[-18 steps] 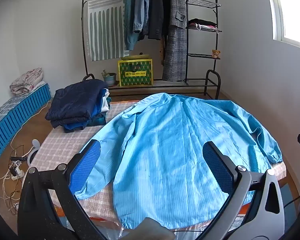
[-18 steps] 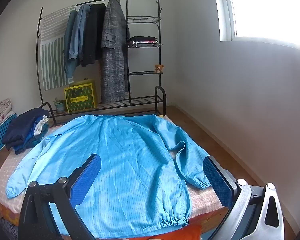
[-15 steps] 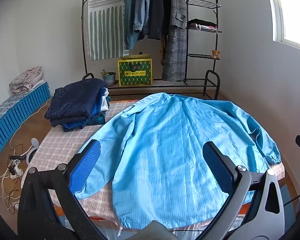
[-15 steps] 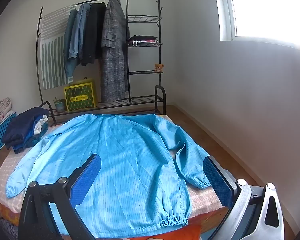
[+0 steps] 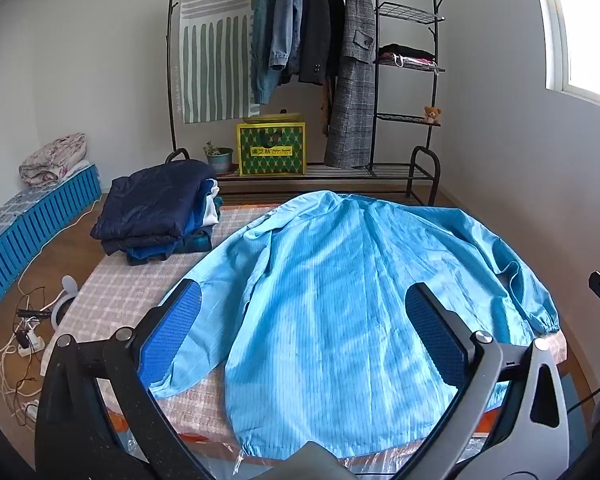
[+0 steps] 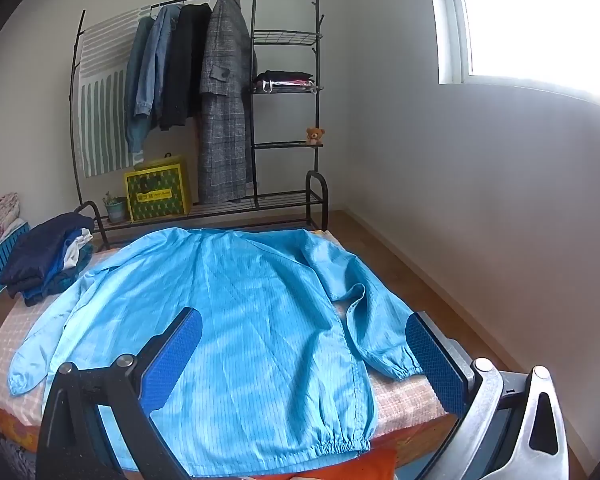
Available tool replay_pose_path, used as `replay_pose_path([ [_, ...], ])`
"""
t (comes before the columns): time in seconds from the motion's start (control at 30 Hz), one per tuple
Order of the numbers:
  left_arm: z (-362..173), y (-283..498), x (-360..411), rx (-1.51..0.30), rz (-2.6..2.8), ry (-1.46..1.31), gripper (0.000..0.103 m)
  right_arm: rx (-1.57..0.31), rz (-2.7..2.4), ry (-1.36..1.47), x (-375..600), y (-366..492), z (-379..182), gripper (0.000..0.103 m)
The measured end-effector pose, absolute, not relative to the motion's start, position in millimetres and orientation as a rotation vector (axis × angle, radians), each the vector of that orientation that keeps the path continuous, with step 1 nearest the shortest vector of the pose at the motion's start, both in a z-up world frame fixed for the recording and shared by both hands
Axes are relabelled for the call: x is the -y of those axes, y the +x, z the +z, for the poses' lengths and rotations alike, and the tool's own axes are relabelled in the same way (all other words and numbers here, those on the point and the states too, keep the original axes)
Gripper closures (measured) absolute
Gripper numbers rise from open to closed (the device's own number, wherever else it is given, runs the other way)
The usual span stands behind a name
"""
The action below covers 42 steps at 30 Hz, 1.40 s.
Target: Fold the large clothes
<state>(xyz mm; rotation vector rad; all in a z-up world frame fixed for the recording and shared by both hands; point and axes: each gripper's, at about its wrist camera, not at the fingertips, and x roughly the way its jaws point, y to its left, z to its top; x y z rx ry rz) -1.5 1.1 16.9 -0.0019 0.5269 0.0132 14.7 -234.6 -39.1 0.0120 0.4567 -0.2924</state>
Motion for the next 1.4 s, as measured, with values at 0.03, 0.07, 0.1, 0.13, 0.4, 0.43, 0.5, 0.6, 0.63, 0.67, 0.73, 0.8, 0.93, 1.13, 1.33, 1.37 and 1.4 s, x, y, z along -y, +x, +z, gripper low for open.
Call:
replay_pose_path([
  [0.03, 16.1, -2.2, -2.3, -0.528, 0.01, -0.003, 0.0, -0.455, -0.293, 0.013, 234.6, 14.3, -38.6, 0.0],
  [0.07, 17.7, -3.0, -1.6, -0.527, 0.01, -0.002, 0.0, -0.454, -0.292, 0.014, 234.5, 13.8, -38.6, 0.0],
  [0.1, 19.4, -3.0, -1.6, -0.527, 0.011, -0.003, 0.0, -0.454, -0.291, 0.016, 234.6, 13.4, -38.2, 0.0],
  [0.13, 17.3, -2.8, -1.0, -0.527, 0.012, -0.003, 0.0, -0.453, -0.289, 0.017, 234.7, 13.0, -38.1, 0.0],
  [0.4, 20.8, -4.1, 0.7, -0.52, 0.014, -0.009, 0.0, -0.447, -0.278, -0.006, 230.6, 14.9, -32.7, 0.0],
  [0.43, 20.9, -4.3, 0.6, -0.519, 0.016, -0.009, 0.0, -0.445, -0.275, -0.007, 229.9, 14.5, -31.8, 0.0],
  [0.5, 24.0, -5.1, 1.9, -0.517, 0.018, -0.014, 0.0, -0.44, -0.269, -0.01, 227.3, 14.4, -29.7, 0.0],
  [0.6, 26.9, -7.4, 4.5, -0.516, 0.021, -0.023, 0.0, -0.432, -0.262, -0.013, 223.5, 14.5, -27.1, 0.0],
  [0.63, 25.7, -7.0, 2.9, -0.515, 0.021, -0.02, 0.0, -0.432, -0.26, -0.013, 222.4, 14.8, -26.7, 0.0],
  [0.67, 25.6, -7.2, 2.1, -0.515, 0.022, -0.023, 0.0, -0.432, -0.257, -0.015, 222.0, 15.6, -26.6, 0.0],
  [0.73, 26.1, -7.9, 1.5, -0.514, 0.024, -0.027, 0.0, -0.435, -0.253, -0.02, 219.2, 17.4, -26.7, 0.0],
  [0.8, 26.7, -8.2, 2.0, -0.512, 0.025, -0.03, 0.0, -0.437, -0.247, -0.022, 216.8, 18.0, -27.6, 0.0],
  [0.93, 22.9, -6.2, -7.4, -0.515, 0.029, -0.046, 0.0, -0.438, -0.239, -0.021, 214.7, 19.7, -28.9, 0.0],
  [1.13, 21.4, -7.0, -10.9, -0.514, 0.029, -0.05, 0.0, -0.44, -0.235, -0.022, 213.0, 20.4, -29.6, 0.0],
  [1.33, 20.1, -7.6, -12.0, -0.512, 0.027, -0.054, 0.0, -0.441, -0.237, -0.024, 212.4, 20.7, -28.8, 0.0],
  [1.37, 20.0, -7.6, -12.0, -0.512, 0.027, -0.054, 0.0, -0.441, -0.236, -0.024, 212.4, 20.6, -28.8, 0.0],
  [1.4, 20.1, -7.5, -11.4, -0.512, 0.027, -0.054, 0.0, -0.44, -0.235, -0.023, 212.9, 20.5, -28.9, 0.0],
])
